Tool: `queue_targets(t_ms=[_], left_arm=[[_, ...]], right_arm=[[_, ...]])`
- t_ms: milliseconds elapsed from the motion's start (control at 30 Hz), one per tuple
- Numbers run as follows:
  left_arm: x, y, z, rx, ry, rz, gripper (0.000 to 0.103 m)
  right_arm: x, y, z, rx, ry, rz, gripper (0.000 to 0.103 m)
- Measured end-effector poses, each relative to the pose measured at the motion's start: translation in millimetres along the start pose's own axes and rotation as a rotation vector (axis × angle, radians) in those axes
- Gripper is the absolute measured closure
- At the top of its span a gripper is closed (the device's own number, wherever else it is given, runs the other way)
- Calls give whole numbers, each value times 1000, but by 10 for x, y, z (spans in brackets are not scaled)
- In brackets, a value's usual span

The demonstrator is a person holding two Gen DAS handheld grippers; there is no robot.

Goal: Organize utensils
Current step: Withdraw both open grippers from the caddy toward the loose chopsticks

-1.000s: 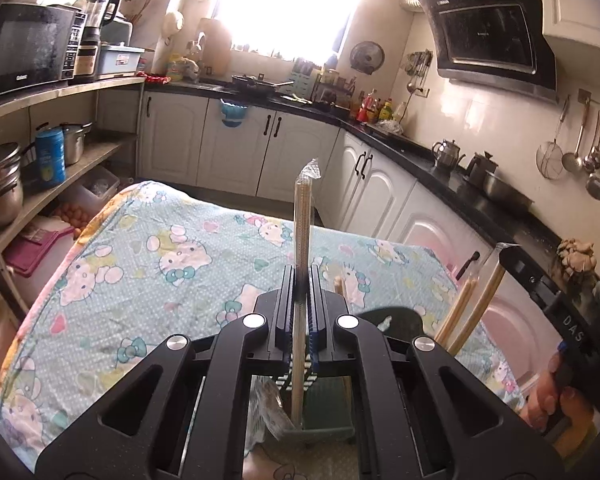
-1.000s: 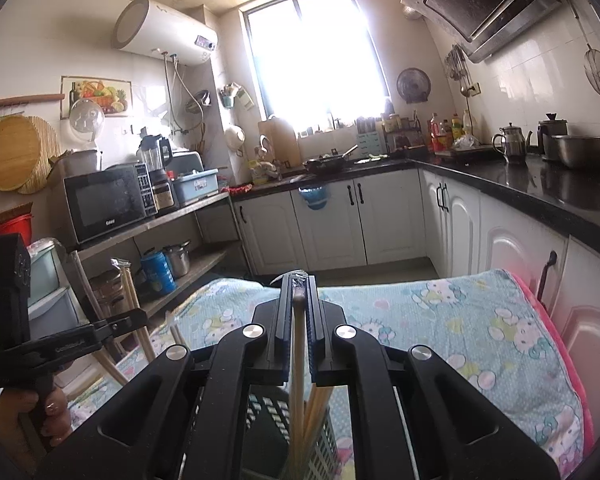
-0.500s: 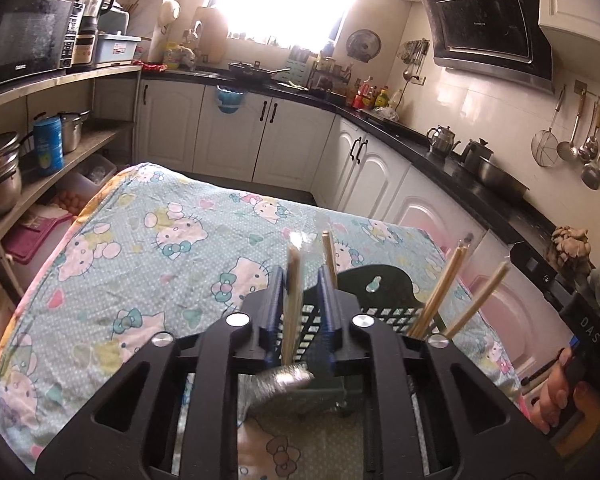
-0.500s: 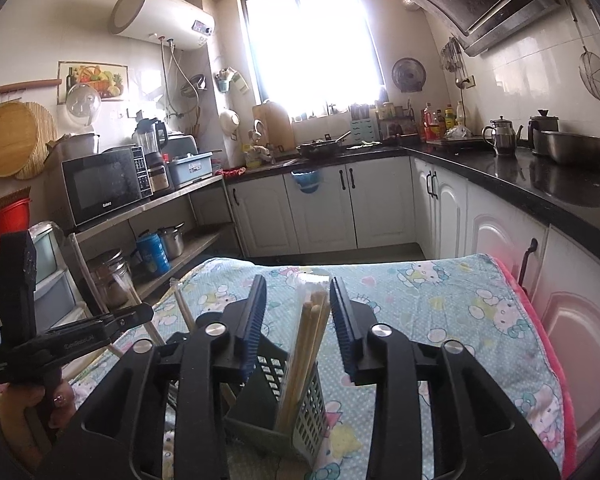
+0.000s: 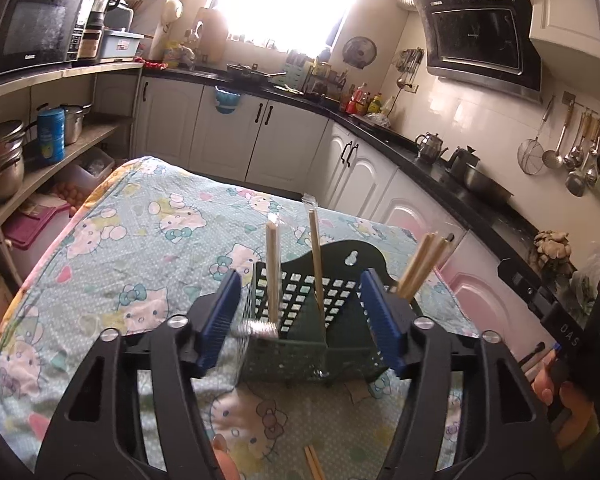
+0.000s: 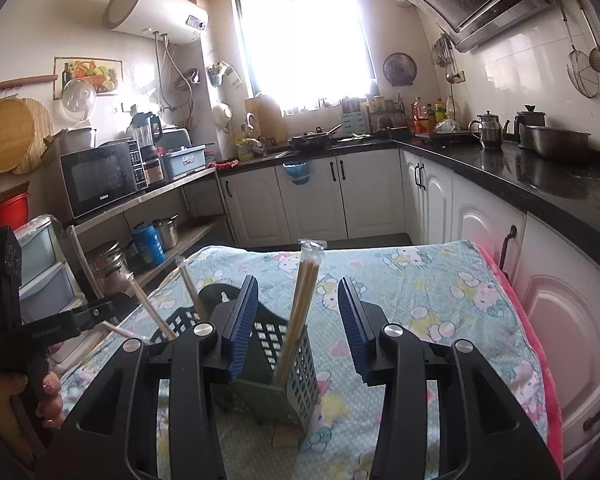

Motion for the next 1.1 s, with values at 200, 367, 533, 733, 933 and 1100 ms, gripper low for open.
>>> queue_targets(t_ms=[200, 367, 533, 733, 933, 1100], left_arm=[[-38, 168, -88, -8, 5, -13, 27], [-66, 288, -189, -10, 15, -26, 17], [-111, 351, -298, 3, 7, -30, 15], [-183, 397, -434, 22, 3, -37, 15], [-249, 426, -588, 43, -1, -37, 15], [-296, 397, -742, 73, -18, -31, 15]], right_arm=[[17, 170, -116, 21, 14, -3, 62], [12, 278, -251, 45, 18, -1, 60], [0, 358, -394, 75, 18, -2, 59], [-46, 443, -551, 109, 8, -12, 58], [-127, 528, -731, 146, 10, -24, 58], [-214, 564, -891, 187, 6, -32, 58]])
Point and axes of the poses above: each gripper's, at about its wrist camera, not at the fingertips, and y roughly against the way its jaws point, x to its left, z to its top, the point moved 5 cm from there along -y, roughly the way its jaws point, and after that the axes turned 12 degrees about -y, right-handed, at the moved point
